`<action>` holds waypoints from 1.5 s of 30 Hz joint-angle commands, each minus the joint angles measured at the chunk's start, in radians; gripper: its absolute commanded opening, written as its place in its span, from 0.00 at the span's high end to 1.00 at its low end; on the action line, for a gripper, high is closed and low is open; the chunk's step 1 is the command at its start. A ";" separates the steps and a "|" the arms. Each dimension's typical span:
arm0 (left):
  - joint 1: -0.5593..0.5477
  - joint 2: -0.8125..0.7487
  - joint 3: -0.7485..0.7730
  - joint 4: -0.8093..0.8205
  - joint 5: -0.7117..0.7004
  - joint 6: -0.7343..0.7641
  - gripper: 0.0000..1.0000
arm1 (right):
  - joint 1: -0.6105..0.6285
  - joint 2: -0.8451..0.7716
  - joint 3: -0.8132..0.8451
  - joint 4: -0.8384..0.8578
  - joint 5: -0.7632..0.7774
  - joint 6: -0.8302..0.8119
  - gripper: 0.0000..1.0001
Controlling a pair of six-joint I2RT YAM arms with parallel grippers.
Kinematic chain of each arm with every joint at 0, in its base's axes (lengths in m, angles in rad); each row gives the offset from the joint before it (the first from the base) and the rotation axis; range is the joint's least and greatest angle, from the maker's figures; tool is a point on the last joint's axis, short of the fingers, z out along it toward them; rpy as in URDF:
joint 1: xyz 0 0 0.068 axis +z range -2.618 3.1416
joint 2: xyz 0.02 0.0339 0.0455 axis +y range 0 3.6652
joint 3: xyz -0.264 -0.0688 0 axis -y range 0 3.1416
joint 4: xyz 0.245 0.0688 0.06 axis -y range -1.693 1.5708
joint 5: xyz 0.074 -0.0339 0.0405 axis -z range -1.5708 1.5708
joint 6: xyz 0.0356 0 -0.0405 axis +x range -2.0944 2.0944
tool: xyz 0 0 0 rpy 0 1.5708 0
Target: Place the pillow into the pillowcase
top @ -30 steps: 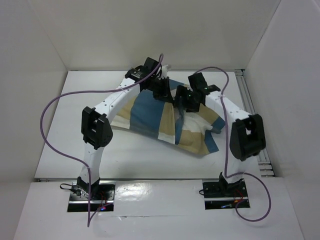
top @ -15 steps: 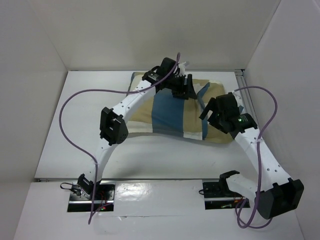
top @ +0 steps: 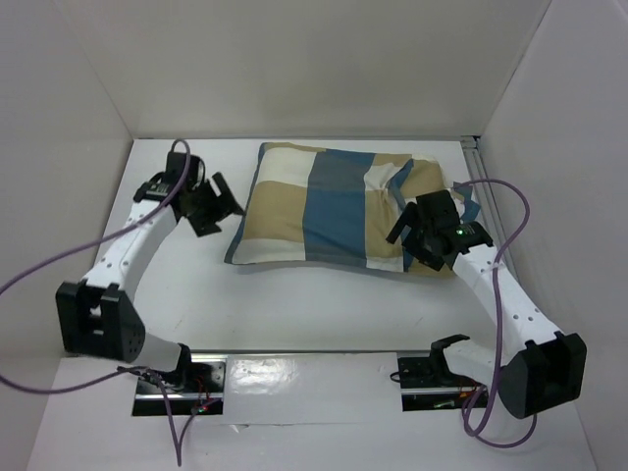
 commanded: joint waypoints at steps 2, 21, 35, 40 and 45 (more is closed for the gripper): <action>0.025 -0.142 -0.277 0.036 -0.041 -0.087 0.13 | -0.012 0.006 0.041 0.062 -0.027 -0.034 0.00; 0.036 -0.001 -0.476 0.437 0.115 -0.021 0.32 | -0.032 0.015 0.101 -0.034 0.037 -0.053 0.00; 0.312 -0.127 -0.422 0.218 -0.122 -0.122 1.00 | -0.051 -0.014 -0.040 -0.060 -0.032 0.033 0.00; 0.349 -0.199 -0.440 0.155 -0.178 -0.150 1.00 | -0.080 -0.025 -0.172 0.003 -0.101 0.131 0.00; 0.349 -0.210 -0.450 0.122 -0.178 -0.150 1.00 | -0.089 -0.067 -0.314 0.051 -0.155 0.283 0.00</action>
